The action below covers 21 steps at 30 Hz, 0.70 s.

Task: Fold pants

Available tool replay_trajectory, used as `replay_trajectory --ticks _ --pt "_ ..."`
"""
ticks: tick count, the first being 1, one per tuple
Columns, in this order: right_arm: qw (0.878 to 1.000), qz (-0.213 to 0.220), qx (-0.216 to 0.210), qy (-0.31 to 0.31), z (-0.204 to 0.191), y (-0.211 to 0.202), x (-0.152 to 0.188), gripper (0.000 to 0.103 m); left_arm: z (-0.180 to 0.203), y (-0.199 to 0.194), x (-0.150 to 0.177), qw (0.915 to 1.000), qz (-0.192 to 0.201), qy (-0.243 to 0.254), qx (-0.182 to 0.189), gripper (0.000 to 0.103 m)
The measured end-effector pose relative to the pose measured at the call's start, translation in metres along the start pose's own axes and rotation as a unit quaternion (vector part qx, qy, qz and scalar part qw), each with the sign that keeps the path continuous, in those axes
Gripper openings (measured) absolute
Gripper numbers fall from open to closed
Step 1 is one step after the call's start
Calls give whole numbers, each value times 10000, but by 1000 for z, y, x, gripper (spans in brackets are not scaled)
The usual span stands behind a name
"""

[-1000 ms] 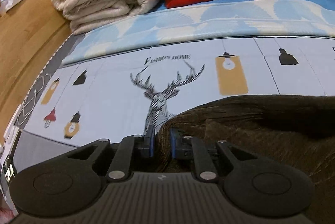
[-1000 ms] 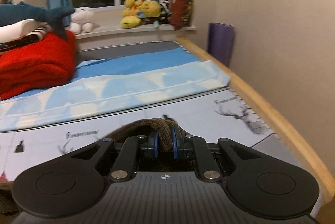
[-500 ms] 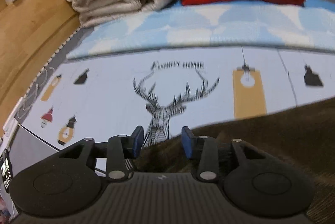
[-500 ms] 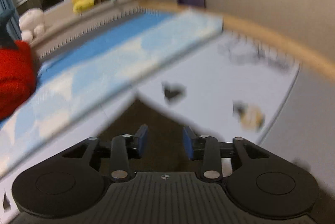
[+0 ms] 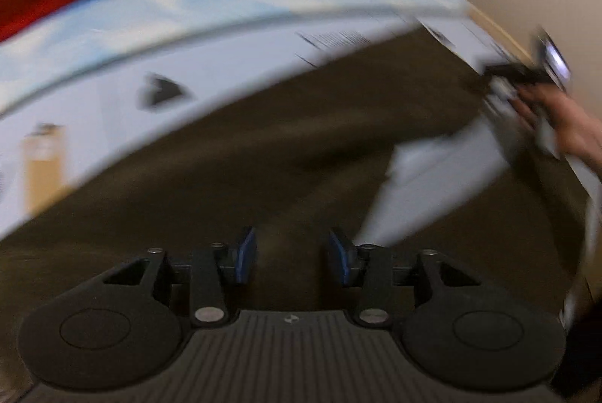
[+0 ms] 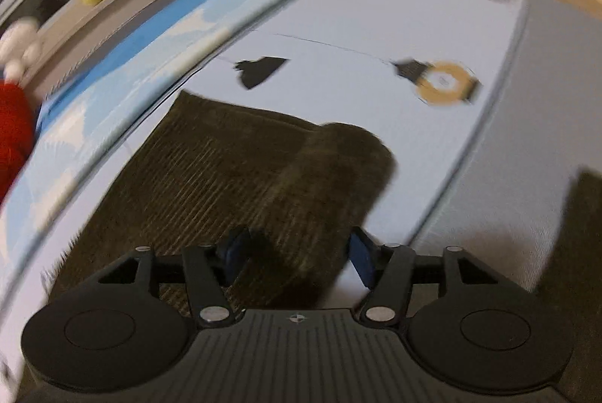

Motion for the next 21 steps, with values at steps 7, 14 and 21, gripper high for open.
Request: replay_trajectory --ticks 7,14,21 --pt "9994 231 -253 114 -1 -3 -27 8 2 39 16 9897 -587 757 -1060 26" --pt "9877 1507 -192 370 -3 -63 -89 7 19 20 3 9990 -120 412 -87 13" --pt "9835 357 1442 1034 103 -22 -53 26 50 13 30 9919 -481 1101 420 32"
Point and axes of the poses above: each gripper's, at about its wrist camera, not at the fingertips, and y roughly the way its jaws point, z to its right, x to its underside, the point moved 9 cm from there along y, roughly the way its jaws point, and after that the axes turned 8 degrees about y, right-handed, at the moved point
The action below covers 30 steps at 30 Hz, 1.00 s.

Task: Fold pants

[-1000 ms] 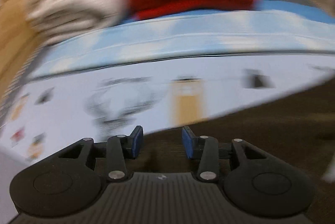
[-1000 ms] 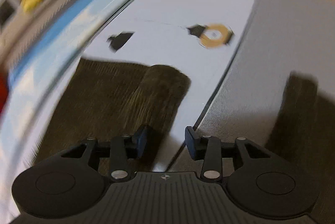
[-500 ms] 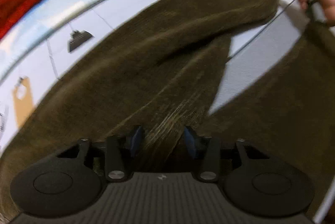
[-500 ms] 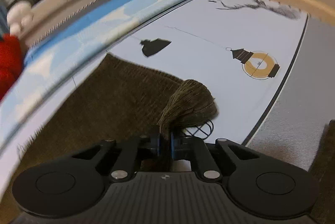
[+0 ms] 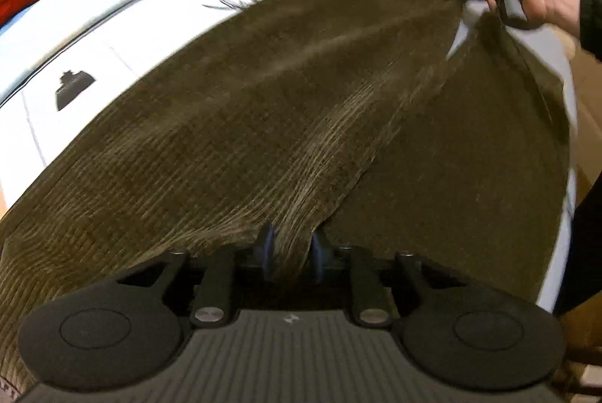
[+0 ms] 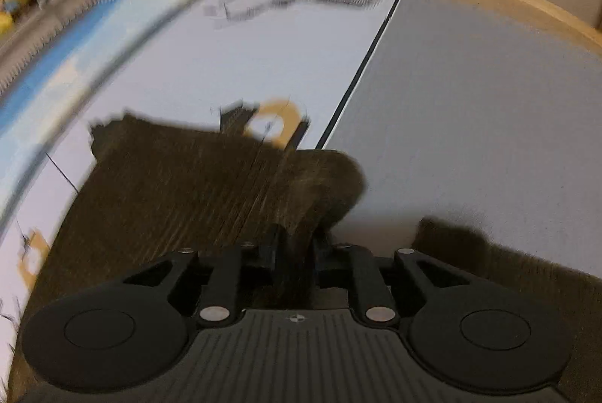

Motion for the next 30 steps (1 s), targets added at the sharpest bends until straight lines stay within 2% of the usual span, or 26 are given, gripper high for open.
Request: replay_trajectory --ticks 2,4,6,8,10,11,12,13,14,15,16,17,19,20,23,25,27,30 --pt "9990 355 115 -257 -3 -19 -12 32 -19 -21 2 9989 244 -397 73 44" --pt "9964 698 -151 -453 -10 -40 -16 44 -39 -42 -2 9959 511 -745 -39 46" --pt "9943 771 -438 -600 -16 -55 -17 46 -68 -53 4 9911 599 -1179 -158 45" --pt "9921 656 -791 -717 -22 -69 -10 46 -91 -60 24 9868 431 -1522 -345 44" --pt "9892 527 -1107 -800 -28 -85 -2 46 -110 -58 58 9815 53 -1808 -620 44" --pt "9871 478 -1256 -865 -31 -94 4 46 -123 -51 82 9763 -258 -1975 -845 42" --pt "9850 443 -1382 -934 -35 -104 7 46 -135 -41 112 9671 -729 -2126 -1191 28" --pt "9814 400 -1567 -1035 -41 -115 10 46 -140 -39 130 9648 -770 -2080 -1411 23" --pt "9782 378 -1716 -1110 -46 -124 13 46 -137 -46 131 9699 -519 -1911 -1414 24" --pt "9730 361 -1911 -1243 -51 -141 18 46 -135 -55 132 9708 -461 -1864 -1440 24" --pt "9685 360 -2048 -1370 -53 -156 23 46 -135 -66 137 9673 -490 -1967 -1525 24" --pt "9641 363 -2166 -1493 -55 -170 28 46 -136 -81 140 9633 -387 -2129 -1588 26" --pt "9544 374 -2429 -1694 -54 -199 41 46 -139 -115 148 9544 -57 -2516 -1604 40" --pt "9495 362 -2562 -1774 -53 -212 48 46 -144 -130 157 9470 -28 -2765 -1634 50" --pt "9379 332 -2856 -1941 -47 -249 67 47 -152 -169 199 9188 -325 -3488 -1817 51" --pt "9339 329 -2966 -1968 -42 -270 80 50 -147 -182 223 9078 -488 -3773 -1767 52" --pt "9295 352 -3081 -1997 -37 -287 86 52 -136 -184 245 8988 -495 -4020 -1676 58" --pt "9289 384 -3103 -1984 -28 -303 97 56 -123 -164 266 8867 -375 -4373 -1453 62"
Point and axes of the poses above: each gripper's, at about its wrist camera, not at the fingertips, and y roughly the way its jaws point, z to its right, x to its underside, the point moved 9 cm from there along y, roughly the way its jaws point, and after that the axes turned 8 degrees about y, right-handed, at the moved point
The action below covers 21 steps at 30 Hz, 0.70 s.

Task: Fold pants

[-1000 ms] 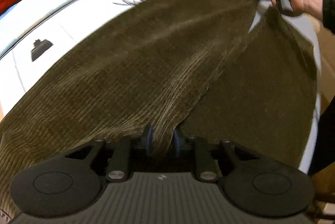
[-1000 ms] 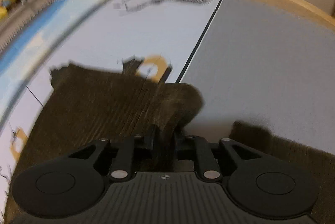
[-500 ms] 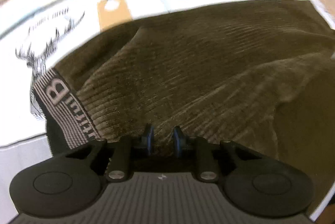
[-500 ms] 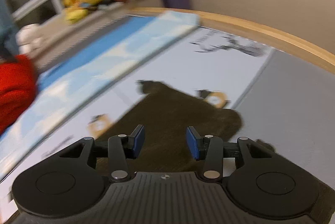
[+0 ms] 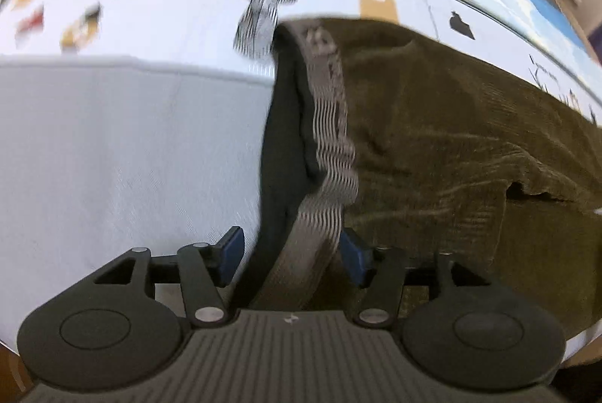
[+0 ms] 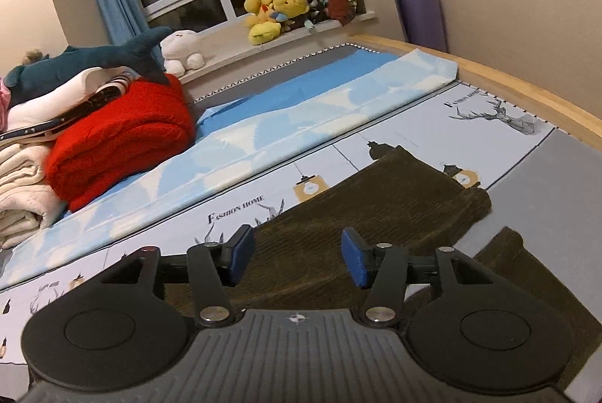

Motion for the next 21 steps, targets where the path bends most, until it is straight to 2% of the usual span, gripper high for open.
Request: replay_trajectory --ticks 1,2,4,5,8,10,12,14,16,19,21 --pt "10000 -29 17 40 0 -3 4 56 0 7 5 9999 -114 -54 82 62" --pt "9999 -90 41 92 1 -5 9 56 0 9 4 9999 -49 -24 106 62" --pt "9996 -215 112 169 3 -6 18 56 5 16 -2 9998 154 137 -70 68" --pt "9995 -249 117 168 2 -6 20 56 6 19 1 9994 132 270 -163 71" --pt "9993 -344 91 -58 -5 -4 29 56 21 37 13 9973 -246 682 -97 71" --pt "9991 -355 102 -219 -10 -3 32 56 28 40 20 9906 -332 1253 -427 71" --pt "9988 -366 137 -306 -12 -1 36 56 29 40 25 9867 -378 1513 -468 57" --pt "9985 -407 192 -318 -13 2 38 56 22 37 25 9886 -432 1358 -479 45" --pt "9984 -435 194 -288 -16 4 39 56 11 30 26 9930 -482 981 -437 42" --pt "9982 -442 191 -358 -22 7 41 56 10 22 35 9916 -549 1070 -484 43" --pt "9978 -464 184 -441 -26 9 42 56 13 18 42 9879 -668 1258 -614 56"
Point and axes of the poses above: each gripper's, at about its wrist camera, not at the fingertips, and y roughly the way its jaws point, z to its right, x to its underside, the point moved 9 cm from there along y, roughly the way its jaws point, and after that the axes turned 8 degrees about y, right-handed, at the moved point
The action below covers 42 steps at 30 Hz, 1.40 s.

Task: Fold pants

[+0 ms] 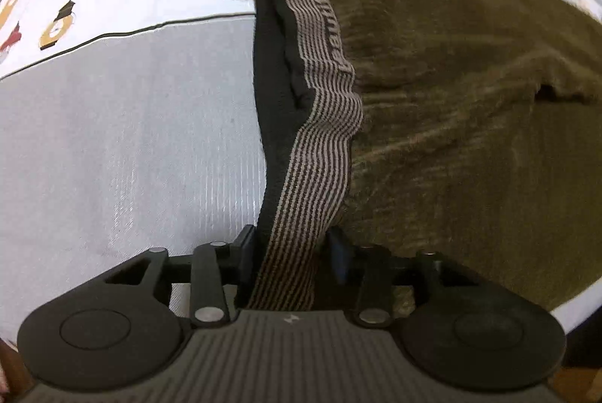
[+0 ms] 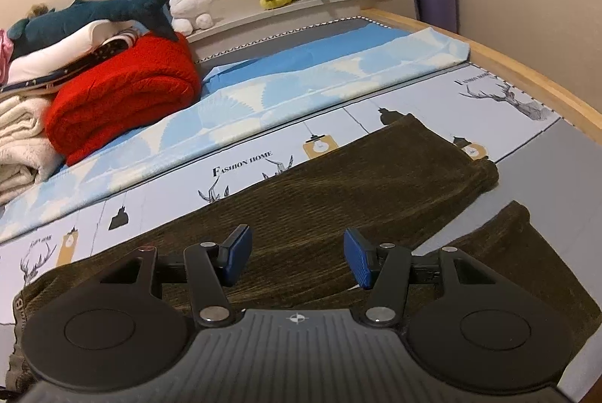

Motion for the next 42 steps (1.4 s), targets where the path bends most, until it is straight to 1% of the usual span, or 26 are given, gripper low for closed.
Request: replay_trajectory --ticks 1,2,4,5,6,7,8,9,10,11,12,13,15,19,21,22,24,26,29,31,34,36,37,39,40,42 --pt "10000 -3 2 -33 -2 1 0 56 1 -4 1 9999 -6 23 -116 60" --pt "10000 -5 5 -74 -3 1 1 56 2 -8 -2 9996 101 13 -263 63" --pt "9999 -35 0 -143 -5 2 1 56 6 -28 -12 9973 576 77 -441 61" --pt "9998 -54 -7 -175 -5 2 1 56 11 -37 -15 9959 817 127 -367 61" --pt "9998 -62 -12 -209 -5 2 1 56 17 -43 -18 9951 961 167 -180 61" --pt "9997 -55 -9 -243 -6 2 1 57 25 -44 -18 9946 1008 245 6 61" --pt "9996 -46 1 -270 -6 2 1 57 33 -42 -16 9944 969 409 128 61" --pt "9996 -44 21 -284 -5 2 1 57 42 -35 -11 9945 811 637 165 61" --pt "9996 -50 35 -281 -4 2 1 57 47 -23 -1 9952 483 850 107 61" --pt "9996 -61 44 -261 -3 2 2 57 48 -6 12 9937 19 1110 -127 64" --pt "9997 -70 48 -242 -2 2 1 57 47 -1 18 9907 -77 1317 -321 78" --pt "9997 -72 56 -226 0 2 1 57 45 -2 17 9902 -65 1333 -423 80" --pt "9997 -54 77 -212 2 2 0 58 35 -9 12 9967 -78 742 -310 72" --pt "9997 7 81 -236 8 1 -4 60 29 -39 -8 9967 681 336 -277 72" --pt "9996 56 115 -269 12 2 -6 60 31 -49 -18 9951 959 152 -195 73" --pt "9996 66 106 -261 13 3 -7 60 29 -51 -24 9939 1075 105 -234 73" --pt "9998 84 19 -189 16 4 -10 60 28 -56 -34 9905 1301 81 -438 76" --pt "9998 92 28 -169 19 5 -12 60 27 -63 -42 9868 1508 68 -584 78" --pt "9997 109 57 -204 20 7 -13 60 22 -71 -55 9815 1779 -126 -695 80" --pt "9996 108 72 -253 20 9 -13 60 18 -68 -70 9796 1859 -195 -741 80" --pt "9995 62 35 -304 16 13 -13 60 17 -76 -78 9747 1992 -291 -972 80" --pt "9995 57 -42 -302 14 14 -14 59 12 -73 -87 9722 2055 -442 -1036 80" --pt "9994 97 -53 -317 12 14 -14 58 10 -71 -90 9713 2074 -521 -1039 80" --pt "9992 176 -75 -338 10 14 -16 56 10 -67 -97 9722 2097 -595 -855 80" --pt "9992 209 -83 -331 10 14 -17 55 11 -64 -101 9727 2082 -593 -833 80" --pt "9992 266 -128 -284 8 15 -19 52 11 -63 -107 9720 2069 -564 -963 81"
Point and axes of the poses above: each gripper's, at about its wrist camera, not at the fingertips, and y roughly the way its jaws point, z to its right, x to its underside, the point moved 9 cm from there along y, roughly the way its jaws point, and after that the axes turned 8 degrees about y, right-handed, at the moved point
